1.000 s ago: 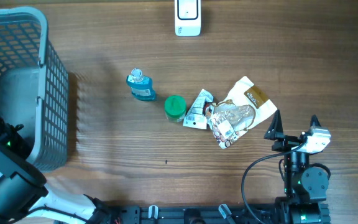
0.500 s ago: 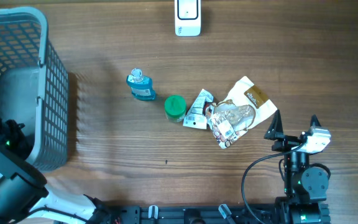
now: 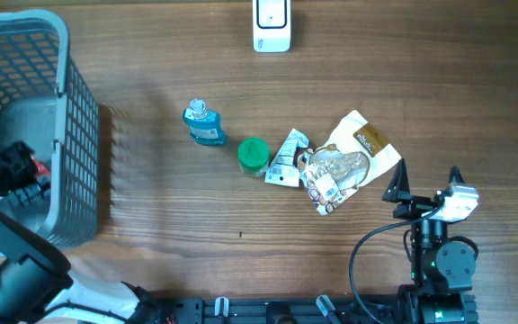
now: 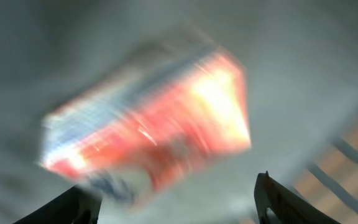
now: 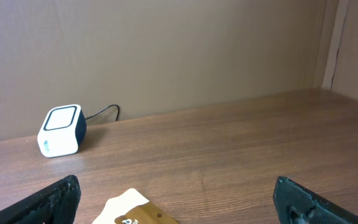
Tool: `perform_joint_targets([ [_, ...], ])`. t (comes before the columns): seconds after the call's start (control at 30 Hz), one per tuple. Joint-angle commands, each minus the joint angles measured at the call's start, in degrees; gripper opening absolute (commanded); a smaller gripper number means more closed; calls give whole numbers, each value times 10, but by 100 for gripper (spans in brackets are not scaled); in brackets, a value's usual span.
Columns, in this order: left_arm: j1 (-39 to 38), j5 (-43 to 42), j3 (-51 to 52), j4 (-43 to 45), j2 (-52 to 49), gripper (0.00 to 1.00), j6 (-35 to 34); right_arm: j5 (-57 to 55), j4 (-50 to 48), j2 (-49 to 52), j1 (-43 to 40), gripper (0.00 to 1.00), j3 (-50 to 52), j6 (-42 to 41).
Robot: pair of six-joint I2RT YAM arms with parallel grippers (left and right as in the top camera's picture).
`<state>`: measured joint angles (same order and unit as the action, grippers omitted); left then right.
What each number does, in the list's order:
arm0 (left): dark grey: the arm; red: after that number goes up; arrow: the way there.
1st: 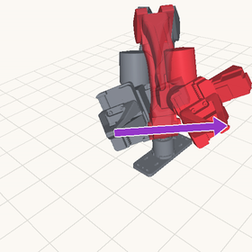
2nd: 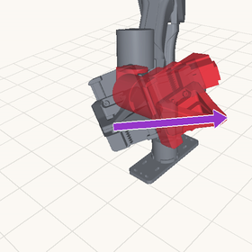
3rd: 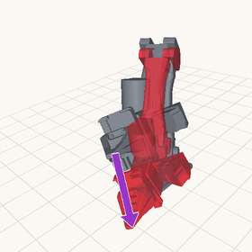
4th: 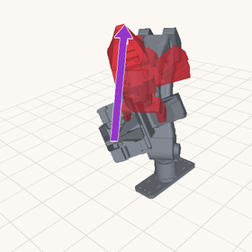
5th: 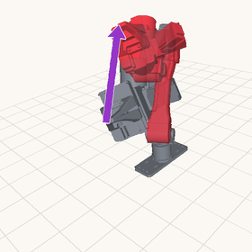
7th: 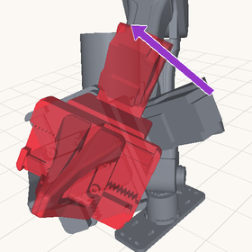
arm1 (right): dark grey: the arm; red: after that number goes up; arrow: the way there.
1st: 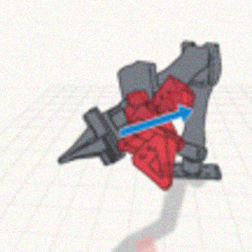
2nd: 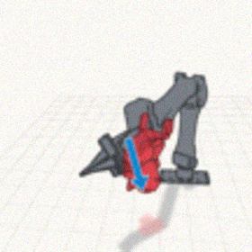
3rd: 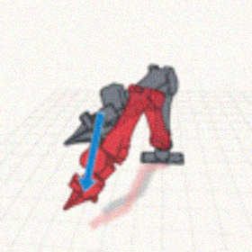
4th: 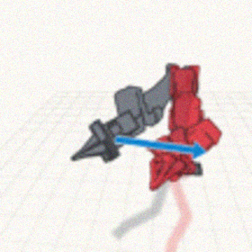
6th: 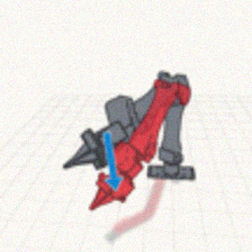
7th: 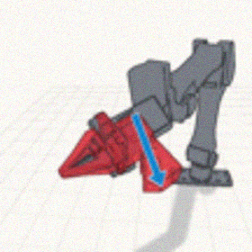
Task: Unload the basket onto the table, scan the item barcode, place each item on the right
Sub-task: 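Lower the left gripper into the basket and grasp the red tissue box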
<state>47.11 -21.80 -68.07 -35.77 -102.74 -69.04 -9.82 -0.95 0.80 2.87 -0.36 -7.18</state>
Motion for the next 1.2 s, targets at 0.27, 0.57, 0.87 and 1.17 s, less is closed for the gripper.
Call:
perform_joint_targets([
  [0.27, 4, -233, -3, 144, 121, 77, -16, 9, -3, -2, -2, 100, 0, 10],
  [0.57, -9, -5, -3, 18, 116, 100, 197, 9, -3, -2, -2, 100, 0, 10],
  [0.87, -16, 155, -3, -53, 106, 100, 172, 9, -3, -2, -2, 100, 0, 10],
  [1.17, -64, 174, -3, 3, 73, 100, 158, 9, -3, -2, -2, 100, 0, 10],
])
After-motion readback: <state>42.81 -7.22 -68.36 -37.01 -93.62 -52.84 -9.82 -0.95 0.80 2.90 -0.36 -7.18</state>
